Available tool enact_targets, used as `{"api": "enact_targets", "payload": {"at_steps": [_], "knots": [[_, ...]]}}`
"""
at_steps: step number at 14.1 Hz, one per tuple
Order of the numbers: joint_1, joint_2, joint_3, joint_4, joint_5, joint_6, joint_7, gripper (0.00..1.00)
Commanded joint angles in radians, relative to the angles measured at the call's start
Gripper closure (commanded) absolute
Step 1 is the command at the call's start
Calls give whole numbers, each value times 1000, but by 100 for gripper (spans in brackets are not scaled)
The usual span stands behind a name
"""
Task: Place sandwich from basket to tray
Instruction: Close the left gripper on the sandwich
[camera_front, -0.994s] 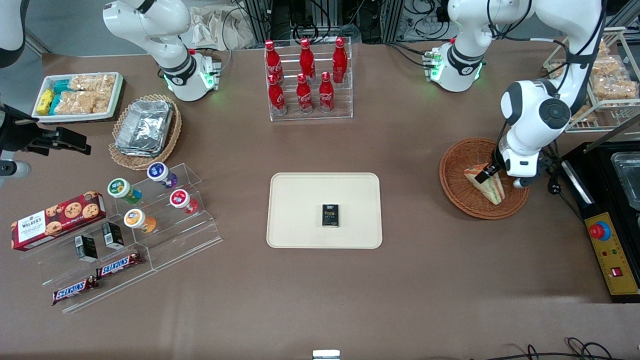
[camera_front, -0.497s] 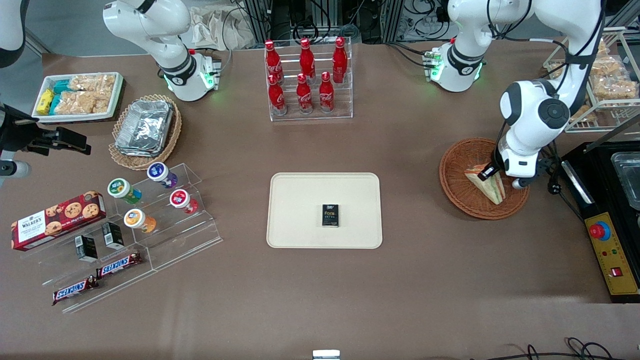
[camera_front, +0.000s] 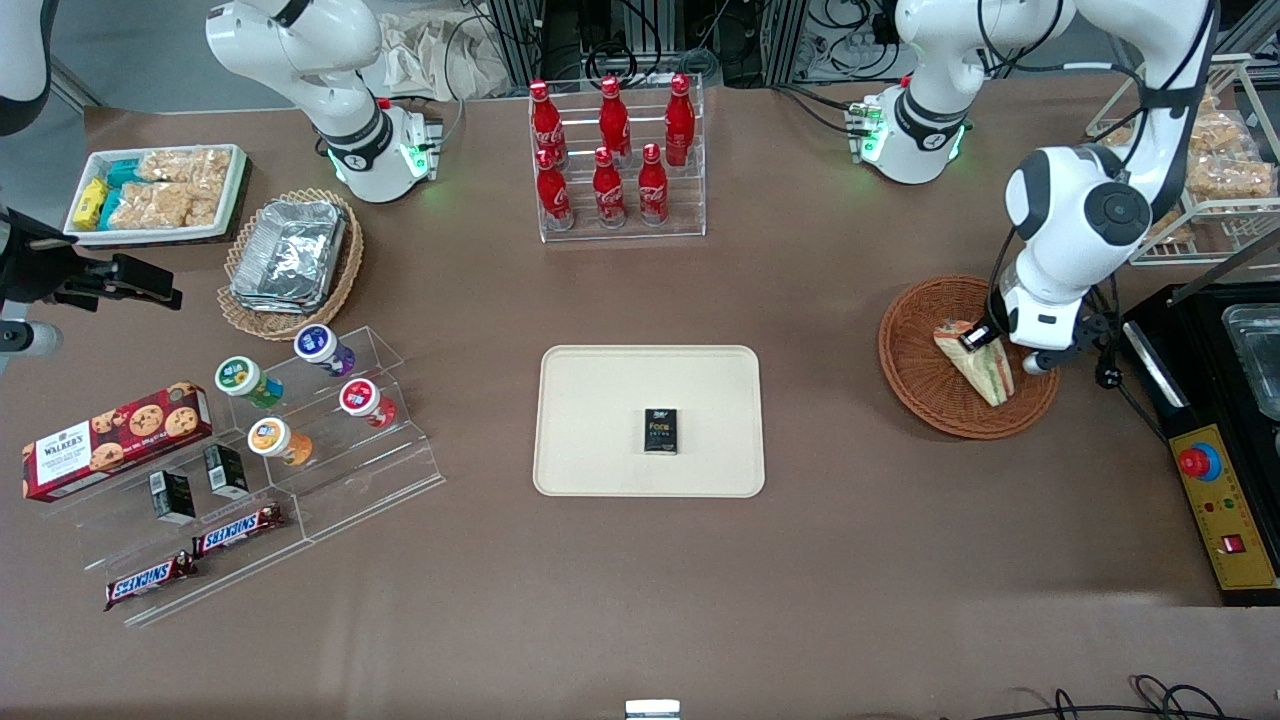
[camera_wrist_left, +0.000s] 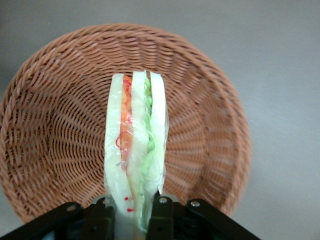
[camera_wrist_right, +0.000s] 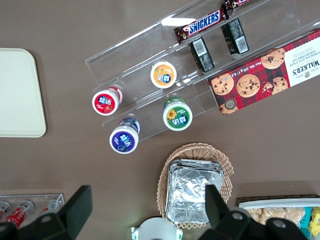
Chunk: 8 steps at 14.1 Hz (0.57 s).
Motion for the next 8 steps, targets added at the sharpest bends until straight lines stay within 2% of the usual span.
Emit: {"api": "enact_targets", "payload": {"at_steps": [1, 4, 6, 8], "knots": [[0, -59, -59, 81, 6, -143, 23, 100], [0, -49, -118, 271, -6, -340, 24, 100], [-6, -3, -172, 455, -13, -483, 24, 100], [-8, 48, -214, 579, -17, -536, 24, 100]]}}
